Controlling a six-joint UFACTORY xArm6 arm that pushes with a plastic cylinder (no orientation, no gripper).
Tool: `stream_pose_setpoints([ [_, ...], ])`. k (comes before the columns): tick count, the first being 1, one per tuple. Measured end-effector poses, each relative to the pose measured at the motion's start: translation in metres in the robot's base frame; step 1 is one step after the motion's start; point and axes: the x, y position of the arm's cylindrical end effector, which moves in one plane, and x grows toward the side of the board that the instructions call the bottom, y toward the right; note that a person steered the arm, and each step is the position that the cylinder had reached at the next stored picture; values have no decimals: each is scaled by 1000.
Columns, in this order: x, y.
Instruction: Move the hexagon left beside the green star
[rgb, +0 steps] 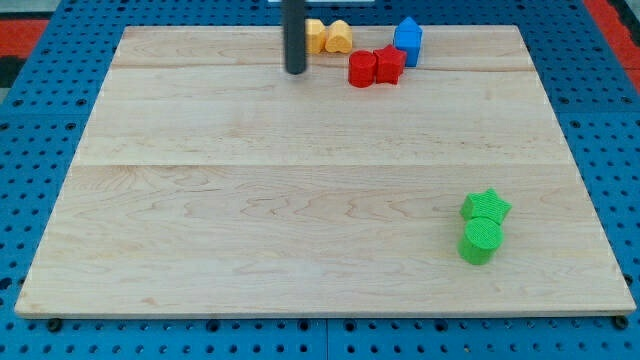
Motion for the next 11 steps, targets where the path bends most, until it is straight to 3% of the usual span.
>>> stream_pose_setpoints([
  [2, -86, -37],
  [6, -85, 26],
  [7, -76, 82],
  [8, -30, 91],
  [9, -34, 84],
  [11, -40, 137],
])
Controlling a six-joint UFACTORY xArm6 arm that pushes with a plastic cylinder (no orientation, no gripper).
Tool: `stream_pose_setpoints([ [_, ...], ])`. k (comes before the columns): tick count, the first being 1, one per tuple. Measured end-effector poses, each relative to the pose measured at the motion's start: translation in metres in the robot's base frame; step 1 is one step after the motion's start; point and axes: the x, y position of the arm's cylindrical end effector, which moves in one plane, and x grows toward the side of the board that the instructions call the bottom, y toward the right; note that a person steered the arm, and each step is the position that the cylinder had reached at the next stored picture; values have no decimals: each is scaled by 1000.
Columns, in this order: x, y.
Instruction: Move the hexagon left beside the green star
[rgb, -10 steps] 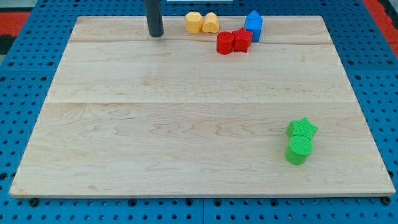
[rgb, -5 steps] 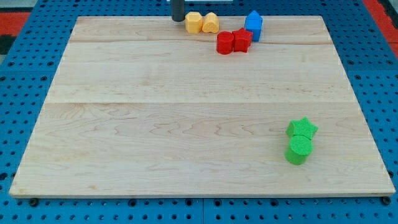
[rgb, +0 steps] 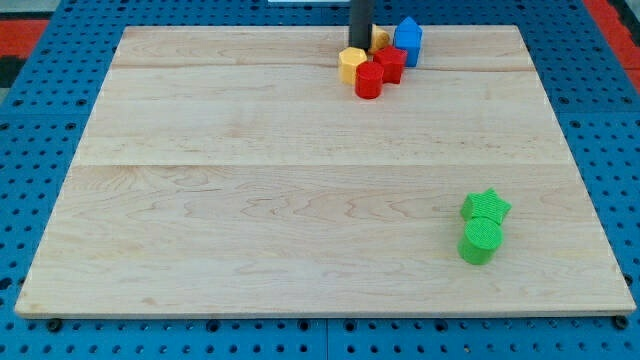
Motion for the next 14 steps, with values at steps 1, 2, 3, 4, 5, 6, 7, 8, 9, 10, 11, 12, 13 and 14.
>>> stream_pose_setpoints([
  [1, 13, 2],
  [2, 44, -30],
  [3, 56, -85],
  [4, 56, -125],
  [5, 92, -119],
  [6, 111, -69],
  [7, 118, 0],
  [8, 168, 23],
  [9, 184, -3],
  [10, 181, -30],
  [11, 192, -60],
  [12, 207, -75],
  [13, 226, -48],
  [14, 249, -13],
])
